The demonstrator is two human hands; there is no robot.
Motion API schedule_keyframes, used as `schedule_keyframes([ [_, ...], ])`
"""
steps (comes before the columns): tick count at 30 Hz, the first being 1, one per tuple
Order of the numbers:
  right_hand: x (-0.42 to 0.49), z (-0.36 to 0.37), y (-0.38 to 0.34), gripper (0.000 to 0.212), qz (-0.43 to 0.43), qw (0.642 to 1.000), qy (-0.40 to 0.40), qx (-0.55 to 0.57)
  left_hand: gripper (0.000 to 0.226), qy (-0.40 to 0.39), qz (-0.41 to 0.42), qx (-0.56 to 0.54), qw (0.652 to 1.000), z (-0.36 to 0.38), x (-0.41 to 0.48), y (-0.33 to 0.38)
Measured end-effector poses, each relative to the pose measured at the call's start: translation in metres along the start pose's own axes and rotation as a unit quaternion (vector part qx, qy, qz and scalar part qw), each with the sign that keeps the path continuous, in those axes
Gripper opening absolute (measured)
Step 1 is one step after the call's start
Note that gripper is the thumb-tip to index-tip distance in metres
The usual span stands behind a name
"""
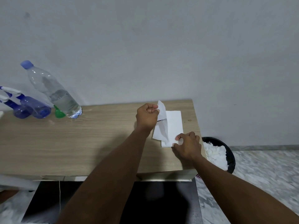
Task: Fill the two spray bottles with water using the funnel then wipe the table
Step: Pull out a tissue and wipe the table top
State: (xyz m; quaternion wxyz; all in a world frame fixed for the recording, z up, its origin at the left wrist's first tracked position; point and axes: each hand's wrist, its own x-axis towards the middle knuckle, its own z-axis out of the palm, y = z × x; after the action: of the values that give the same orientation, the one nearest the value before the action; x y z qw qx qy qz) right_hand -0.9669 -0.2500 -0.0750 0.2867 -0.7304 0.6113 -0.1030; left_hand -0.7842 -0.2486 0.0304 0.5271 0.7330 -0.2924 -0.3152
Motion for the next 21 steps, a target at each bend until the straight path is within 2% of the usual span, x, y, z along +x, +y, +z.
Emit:
schedule_keyframes([
  [3,-0.003,-0.002,-0.002,0.030,-0.024,0.999,0.031,-0.028,0.014,-0.008,-0.002,-0.002,1.000,-0.002,0.001,0.003],
  [6,-0.009,-0.002,0.000,0.035,-0.130,0.984,0.094,-0.072,0.013,-0.009,-0.004,-0.003,1.000,-0.003,0.001,0.005],
  [9,-0.013,0.000,-0.001,0.043,-0.206,0.972,0.030,-0.111,0.013,-0.016,-0.004,-0.004,1.000,-0.003,0.001,0.008],
  [16,-0.011,-0.002,-0.003,0.047,-0.189,0.975,-0.060,-0.104,0.014,-0.021,0.006,-0.018,1.000,-0.004,0.001,0.020],
  [21,-0.004,-0.014,-0.012,0.041,-0.141,0.981,-0.116,-0.059,0.015,-0.016,0.022,-0.016,0.999,-0.006,0.003,0.036],
])
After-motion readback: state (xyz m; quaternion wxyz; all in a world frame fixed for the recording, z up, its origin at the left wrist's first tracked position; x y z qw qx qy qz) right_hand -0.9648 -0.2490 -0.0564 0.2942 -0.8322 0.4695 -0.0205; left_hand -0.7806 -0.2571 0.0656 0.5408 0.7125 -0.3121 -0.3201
